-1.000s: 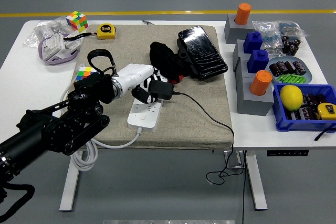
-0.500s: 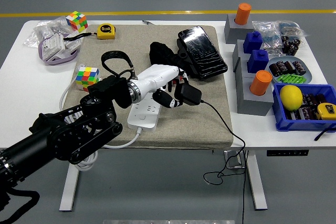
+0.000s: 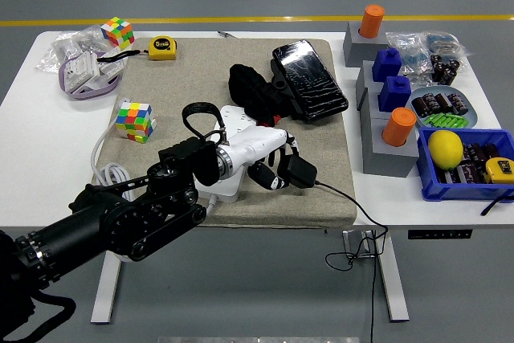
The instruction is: Pull the plug out and thorw away
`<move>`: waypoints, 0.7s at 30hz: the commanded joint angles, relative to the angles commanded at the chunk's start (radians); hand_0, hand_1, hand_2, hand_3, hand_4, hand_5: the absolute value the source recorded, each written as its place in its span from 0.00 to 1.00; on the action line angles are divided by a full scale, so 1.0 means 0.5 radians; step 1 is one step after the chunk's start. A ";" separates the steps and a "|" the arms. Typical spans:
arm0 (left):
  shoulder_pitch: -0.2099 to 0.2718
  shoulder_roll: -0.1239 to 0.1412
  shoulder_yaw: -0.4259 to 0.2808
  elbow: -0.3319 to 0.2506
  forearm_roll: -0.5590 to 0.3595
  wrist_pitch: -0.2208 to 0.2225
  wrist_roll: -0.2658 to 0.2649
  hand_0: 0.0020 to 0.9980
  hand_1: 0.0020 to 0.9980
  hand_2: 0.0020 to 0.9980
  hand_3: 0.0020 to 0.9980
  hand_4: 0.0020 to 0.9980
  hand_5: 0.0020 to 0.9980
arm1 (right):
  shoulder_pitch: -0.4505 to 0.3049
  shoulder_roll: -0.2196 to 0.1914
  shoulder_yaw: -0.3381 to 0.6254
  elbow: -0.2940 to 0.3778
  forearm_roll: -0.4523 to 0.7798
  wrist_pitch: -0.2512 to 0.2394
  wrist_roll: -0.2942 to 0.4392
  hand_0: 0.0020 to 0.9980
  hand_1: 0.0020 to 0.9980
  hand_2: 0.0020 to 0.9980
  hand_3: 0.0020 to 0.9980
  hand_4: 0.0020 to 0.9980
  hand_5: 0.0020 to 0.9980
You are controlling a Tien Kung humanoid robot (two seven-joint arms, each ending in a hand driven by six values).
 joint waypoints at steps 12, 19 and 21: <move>0.005 0.020 0.006 0.000 -0.044 0.023 -0.015 0.75 0.84 0.83 0.87 1.00 0.31 | 0.003 0.001 -0.009 0.005 0.002 -0.003 0.004 0.56 0.65 0.67 0.57 0.97 0.50; 0.034 0.040 -0.060 -0.025 -0.021 0.017 -0.021 0.75 0.84 0.84 0.88 1.00 0.35 | 0.000 0.002 -0.007 0.006 0.001 -0.004 0.004 0.56 0.65 0.67 0.57 0.97 0.50; 0.062 0.060 -0.133 -0.082 0.001 0.017 -0.025 0.75 0.84 0.84 0.88 1.00 0.35 | 0.000 0.003 -0.005 0.008 0.002 -0.005 0.005 0.56 0.65 0.67 0.57 0.97 0.50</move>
